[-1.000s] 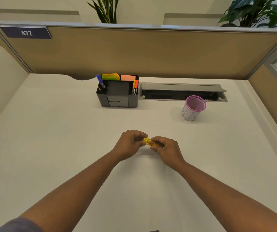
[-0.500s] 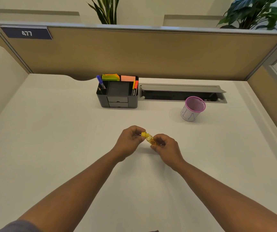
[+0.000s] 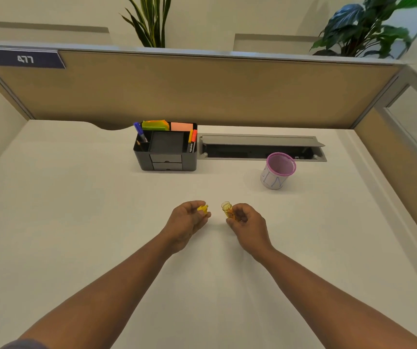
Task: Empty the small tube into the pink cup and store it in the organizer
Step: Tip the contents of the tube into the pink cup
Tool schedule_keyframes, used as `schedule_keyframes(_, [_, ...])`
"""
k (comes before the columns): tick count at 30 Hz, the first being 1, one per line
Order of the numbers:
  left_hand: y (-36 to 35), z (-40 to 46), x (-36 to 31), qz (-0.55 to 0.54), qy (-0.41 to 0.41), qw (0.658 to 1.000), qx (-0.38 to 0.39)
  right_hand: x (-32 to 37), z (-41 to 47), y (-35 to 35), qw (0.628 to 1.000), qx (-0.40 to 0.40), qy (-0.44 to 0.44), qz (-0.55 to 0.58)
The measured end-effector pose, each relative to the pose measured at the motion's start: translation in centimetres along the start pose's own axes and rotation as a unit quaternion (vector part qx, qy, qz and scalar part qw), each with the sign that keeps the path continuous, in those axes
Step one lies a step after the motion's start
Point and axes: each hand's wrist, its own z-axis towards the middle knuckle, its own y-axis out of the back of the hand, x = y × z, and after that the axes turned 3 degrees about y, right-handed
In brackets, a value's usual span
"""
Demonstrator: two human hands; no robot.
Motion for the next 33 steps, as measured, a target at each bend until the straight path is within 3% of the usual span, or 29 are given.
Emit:
schedule_keyframes(6, [0.0,3.3,1.4,0.017,0.029,0.998,-0.051,0.5,3.1,3.6,0.993,-0.112,0.021,-0.007])
schedule_keyframes(14, [-2.4,6.6,1.2,0.021,0.036,0.998,-0.053,0.4,9.2,9.1,0.965,-0.248,0.003,-0.086])
schedule_keyframes(20, [-3.9,8.2,0.8,0.04,0.021,0.998,-0.048,-0.5,11.6,11.2,0.954,-0.254,-0.024,-0.154])
schedule_keyframes(27, [-3.6,8.3,0.9,0.203,-0.052,0.977,-0.033,-0.9,12.8,11.8,0.948,-0.246,-0.016,-0.201])
schedule_keyframes(33, [-3.7,8.0,1.0,0.213,-0.056,0.975,-0.031,-1.0,13.5,12.1,0.947,-0.242,-0.032,-0.209])
